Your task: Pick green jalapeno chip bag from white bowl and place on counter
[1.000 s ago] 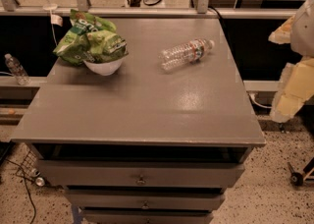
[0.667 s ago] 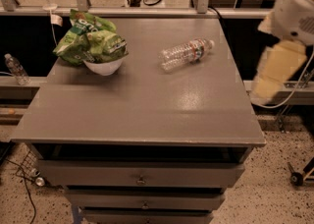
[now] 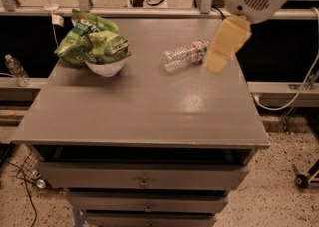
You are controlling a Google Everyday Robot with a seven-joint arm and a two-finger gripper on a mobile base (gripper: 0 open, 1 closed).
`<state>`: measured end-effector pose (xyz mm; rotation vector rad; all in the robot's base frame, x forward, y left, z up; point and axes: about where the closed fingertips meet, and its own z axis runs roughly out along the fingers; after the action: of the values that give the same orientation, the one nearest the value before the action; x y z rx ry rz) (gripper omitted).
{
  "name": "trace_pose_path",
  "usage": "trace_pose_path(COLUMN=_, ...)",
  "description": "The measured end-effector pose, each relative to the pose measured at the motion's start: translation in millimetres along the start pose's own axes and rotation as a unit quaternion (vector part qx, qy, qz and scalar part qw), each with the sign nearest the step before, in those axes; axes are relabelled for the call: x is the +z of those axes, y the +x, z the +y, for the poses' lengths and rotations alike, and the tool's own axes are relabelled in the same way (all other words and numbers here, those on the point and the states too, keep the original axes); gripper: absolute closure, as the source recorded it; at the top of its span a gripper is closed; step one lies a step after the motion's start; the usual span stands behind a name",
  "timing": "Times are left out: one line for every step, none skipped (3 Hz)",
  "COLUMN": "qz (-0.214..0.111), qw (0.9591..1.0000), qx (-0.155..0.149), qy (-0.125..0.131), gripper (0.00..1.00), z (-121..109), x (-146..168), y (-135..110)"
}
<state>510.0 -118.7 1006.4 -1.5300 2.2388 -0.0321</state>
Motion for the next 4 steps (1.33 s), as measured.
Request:
trace_pose_path(qz=-0.018, qw=0.9998, qx=0.003, qy=0.01, gripper=0.0, z=-5, x=1, y=-11)
trace_pose_path(qz=-0.018, qw=0.9998, qx=0.003, qy=0.01, gripper=0.0, z=-5, x=1, y=-11)
trace_pose_path(qz=-0.044, qw=0.9989, qx=-0.014, qy=-0.01, gripper=0.0, z=-3, x=31, y=-42)
trace_pose_path(qz=-0.074, qw=0.9949, qx=-0.063, qy=-0.03, gripper=0.0, z=11, x=81, y=-107)
